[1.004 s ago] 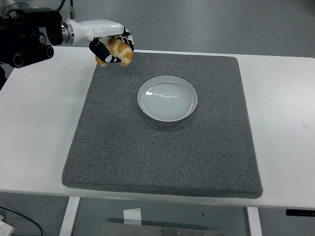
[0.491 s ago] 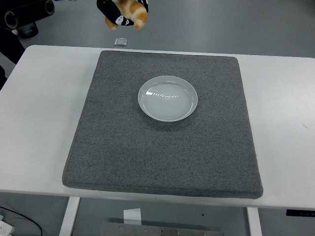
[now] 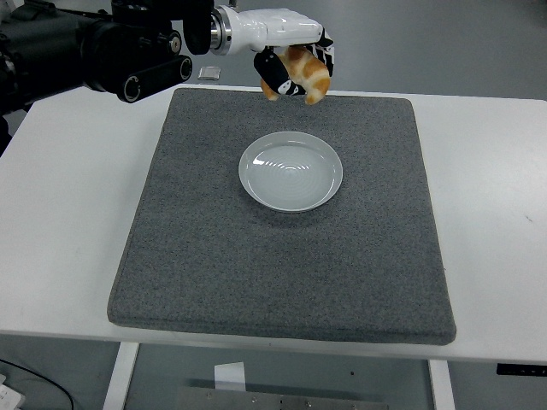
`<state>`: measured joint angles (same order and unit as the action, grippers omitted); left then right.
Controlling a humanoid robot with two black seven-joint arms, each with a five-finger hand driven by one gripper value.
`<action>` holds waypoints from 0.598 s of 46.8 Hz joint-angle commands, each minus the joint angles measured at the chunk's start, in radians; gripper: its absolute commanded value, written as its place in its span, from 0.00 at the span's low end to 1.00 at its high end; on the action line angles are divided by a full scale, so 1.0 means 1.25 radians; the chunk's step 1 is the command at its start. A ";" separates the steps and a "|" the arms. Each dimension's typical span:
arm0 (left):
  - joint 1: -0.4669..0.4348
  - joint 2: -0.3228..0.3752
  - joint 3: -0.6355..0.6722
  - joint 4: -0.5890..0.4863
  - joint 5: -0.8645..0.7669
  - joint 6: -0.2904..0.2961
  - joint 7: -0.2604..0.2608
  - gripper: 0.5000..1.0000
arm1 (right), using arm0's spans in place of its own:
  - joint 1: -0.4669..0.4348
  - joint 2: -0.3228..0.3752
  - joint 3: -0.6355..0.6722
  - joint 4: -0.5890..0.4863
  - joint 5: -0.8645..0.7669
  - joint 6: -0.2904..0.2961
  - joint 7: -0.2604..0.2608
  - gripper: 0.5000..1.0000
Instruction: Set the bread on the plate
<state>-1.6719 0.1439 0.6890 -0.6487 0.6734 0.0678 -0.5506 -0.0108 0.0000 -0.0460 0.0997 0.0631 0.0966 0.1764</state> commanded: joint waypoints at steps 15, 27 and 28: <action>0.102 -0.072 0.019 0.078 0.016 0.000 -0.003 0.00 | 0.000 0.000 0.000 0.000 0.000 0.000 0.000 0.86; 0.173 -0.093 0.043 0.114 0.021 0.010 -0.004 0.00 | 0.000 0.000 0.000 0.000 0.000 0.000 0.000 0.86; 0.178 -0.093 0.045 0.115 0.021 0.013 -0.004 0.00 | 0.000 0.000 0.000 0.000 0.001 0.000 0.000 0.86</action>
<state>-1.4674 0.0282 0.7409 -0.5090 0.6990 0.0752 -0.5553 -0.0107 0.0000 -0.0460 0.0997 0.0632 0.0966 0.1765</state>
